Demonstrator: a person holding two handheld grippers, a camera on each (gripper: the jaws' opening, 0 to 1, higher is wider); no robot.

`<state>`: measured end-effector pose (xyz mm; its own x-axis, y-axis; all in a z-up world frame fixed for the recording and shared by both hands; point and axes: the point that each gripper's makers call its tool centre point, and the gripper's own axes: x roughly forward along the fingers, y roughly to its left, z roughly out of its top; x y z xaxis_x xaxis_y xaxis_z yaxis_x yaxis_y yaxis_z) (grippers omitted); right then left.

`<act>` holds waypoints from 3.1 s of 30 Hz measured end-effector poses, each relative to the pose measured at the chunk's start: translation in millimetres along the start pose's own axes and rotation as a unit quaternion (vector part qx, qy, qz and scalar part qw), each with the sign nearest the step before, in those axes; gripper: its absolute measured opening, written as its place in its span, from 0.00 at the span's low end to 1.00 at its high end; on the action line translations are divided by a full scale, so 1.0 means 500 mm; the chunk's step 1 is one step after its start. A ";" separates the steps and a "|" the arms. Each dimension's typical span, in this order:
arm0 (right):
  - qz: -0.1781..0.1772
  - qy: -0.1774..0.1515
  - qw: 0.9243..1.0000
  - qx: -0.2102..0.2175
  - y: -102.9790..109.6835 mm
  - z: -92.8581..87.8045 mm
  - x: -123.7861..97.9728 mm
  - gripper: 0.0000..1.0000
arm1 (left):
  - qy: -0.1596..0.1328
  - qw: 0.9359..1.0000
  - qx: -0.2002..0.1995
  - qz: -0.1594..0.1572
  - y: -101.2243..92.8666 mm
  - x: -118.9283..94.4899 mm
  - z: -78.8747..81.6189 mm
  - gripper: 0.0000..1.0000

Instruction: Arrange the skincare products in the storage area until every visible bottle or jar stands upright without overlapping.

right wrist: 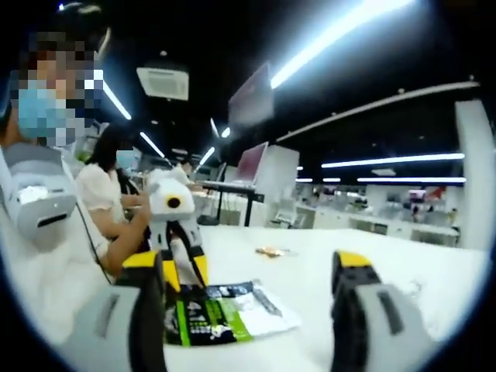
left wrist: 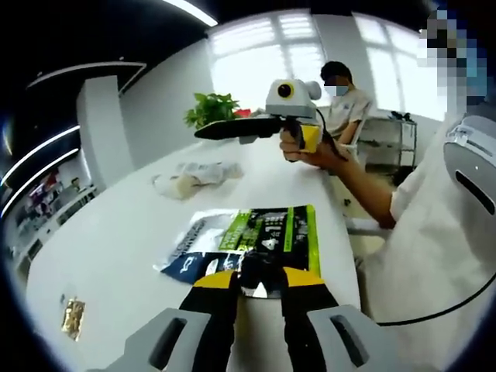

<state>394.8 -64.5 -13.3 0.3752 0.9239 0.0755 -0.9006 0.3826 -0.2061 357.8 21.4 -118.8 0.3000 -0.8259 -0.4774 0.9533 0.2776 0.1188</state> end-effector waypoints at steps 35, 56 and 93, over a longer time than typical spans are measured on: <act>0.003 0.009 1.000 -0.006 0.006 -0.007 0.005 0.89 | -0.077 0.994 0.028 0.069 0.075 -0.087 0.061 0.36; 0.003 0.009 1.000 -0.005 0.004 -0.007 0.004 0.89 | -0.353 0.924 -0.057 0.139 0.170 -0.294 0.210 0.30; 0.000 0.006 1.000 -0.008 0.001 -0.006 0.003 0.89 | -0.594 0.786 0.026 0.171 0.131 -0.520 0.300 1.00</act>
<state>395.6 -62.9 -16.0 0.3786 0.9234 0.0637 -0.8966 0.3829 -0.2224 347.3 180.7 143.4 0.3300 -0.5908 0.7362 0.8005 0.5885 0.1135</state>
